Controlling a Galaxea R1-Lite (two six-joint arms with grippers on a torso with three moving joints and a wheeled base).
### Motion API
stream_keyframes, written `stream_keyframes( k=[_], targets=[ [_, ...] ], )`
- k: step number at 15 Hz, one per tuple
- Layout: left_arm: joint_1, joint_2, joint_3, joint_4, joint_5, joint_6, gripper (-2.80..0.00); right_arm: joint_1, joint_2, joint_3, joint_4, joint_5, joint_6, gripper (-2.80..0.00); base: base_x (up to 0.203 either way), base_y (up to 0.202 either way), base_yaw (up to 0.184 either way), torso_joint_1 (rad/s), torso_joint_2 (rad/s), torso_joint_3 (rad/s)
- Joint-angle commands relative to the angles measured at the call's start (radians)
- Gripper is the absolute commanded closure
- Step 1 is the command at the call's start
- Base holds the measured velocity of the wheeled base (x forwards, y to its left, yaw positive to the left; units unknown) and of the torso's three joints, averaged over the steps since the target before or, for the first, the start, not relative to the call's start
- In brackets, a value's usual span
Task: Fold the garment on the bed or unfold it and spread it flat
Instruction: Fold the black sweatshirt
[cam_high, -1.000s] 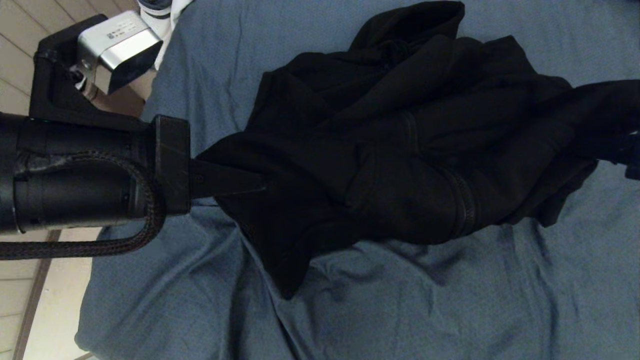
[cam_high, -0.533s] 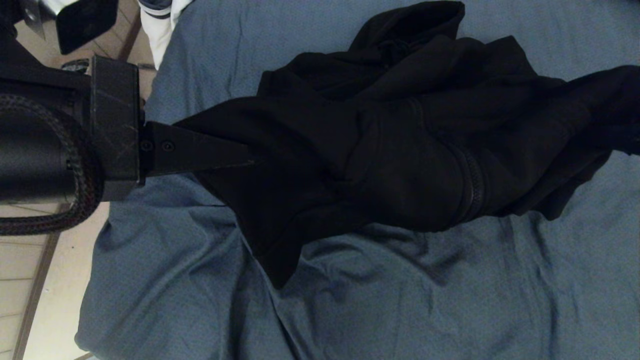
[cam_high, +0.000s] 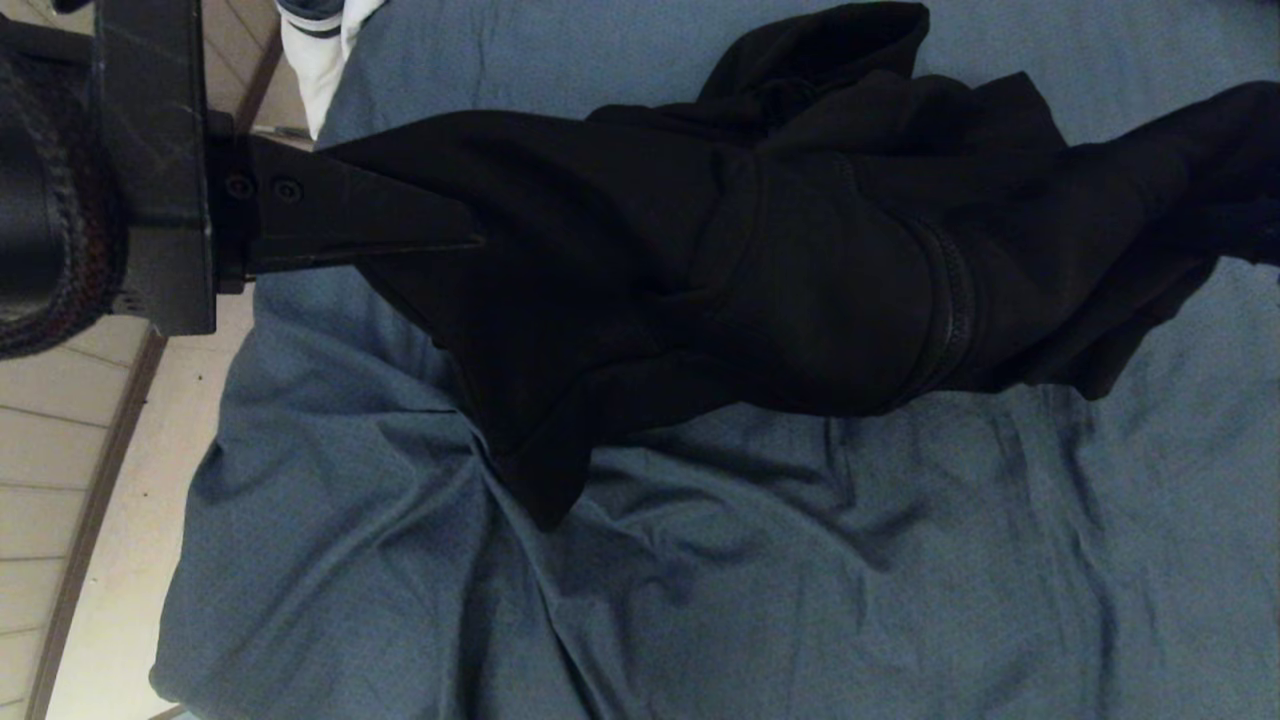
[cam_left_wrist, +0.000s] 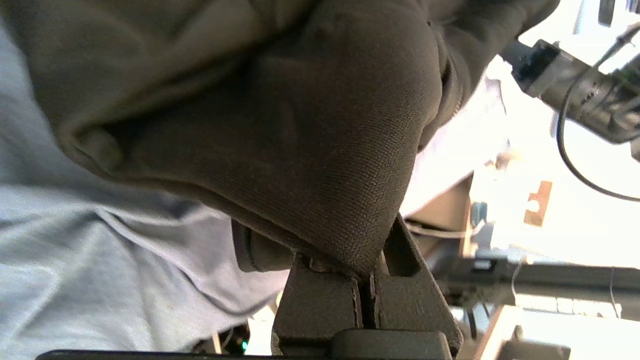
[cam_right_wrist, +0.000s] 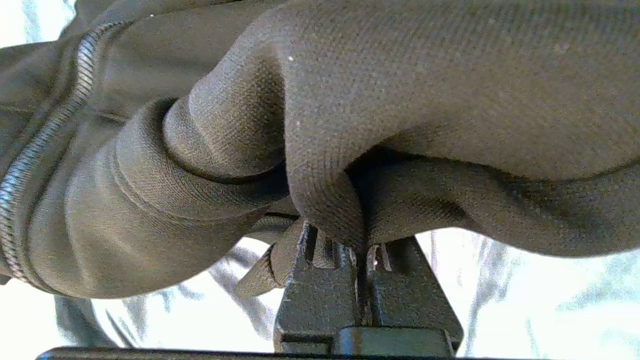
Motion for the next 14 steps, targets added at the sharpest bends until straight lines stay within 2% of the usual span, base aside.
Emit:
stream_keyframes(
  k=[1, 6, 10, 12, 14],
  targets=[
    [0.036, 0.028, -0.021, 0.002, -0.003, -0.003, 0.0, 0.001, 0.066, -0.051, 0.001, 0.001, 0.001, 0.0, 0.0, 0.0, 0.0, 0.0, 0.0, 0.0],
    [0.041, -0.001, 0.063, 0.017, -0.007, -0.004, 0.0, 0.025, 0.053, -0.043, 0.049, 0.001, 0.001, 0.0, 0.0, 0.0, 0.0, 0.0, 0.0, 0.0],
    [0.025, -0.045, 0.106, 0.133, -0.022, -0.004, 0.0, 0.037, -0.006, -0.027, 0.237, -0.003, -0.001, 0.0, 0.0, 0.0, 0.0, 0.0, 0.0, 0.0],
    [0.024, -0.068, 0.101, 0.197, -0.072, -0.006, 0.0, 0.038, -0.015, -0.041, 0.35, -0.005, -0.001, 0.0, 0.0, 0.0, 0.0, 0.0, 0.0, 0.0],
    [0.024, -0.065, 0.086, 0.278, -0.093, -0.005, 0.0, 0.037, -0.005, -0.086, 0.485, -0.008, -0.003, 0.0, 0.0, 0.0, 0.0, 0.0, 0.0, 0.0]
  ],
)
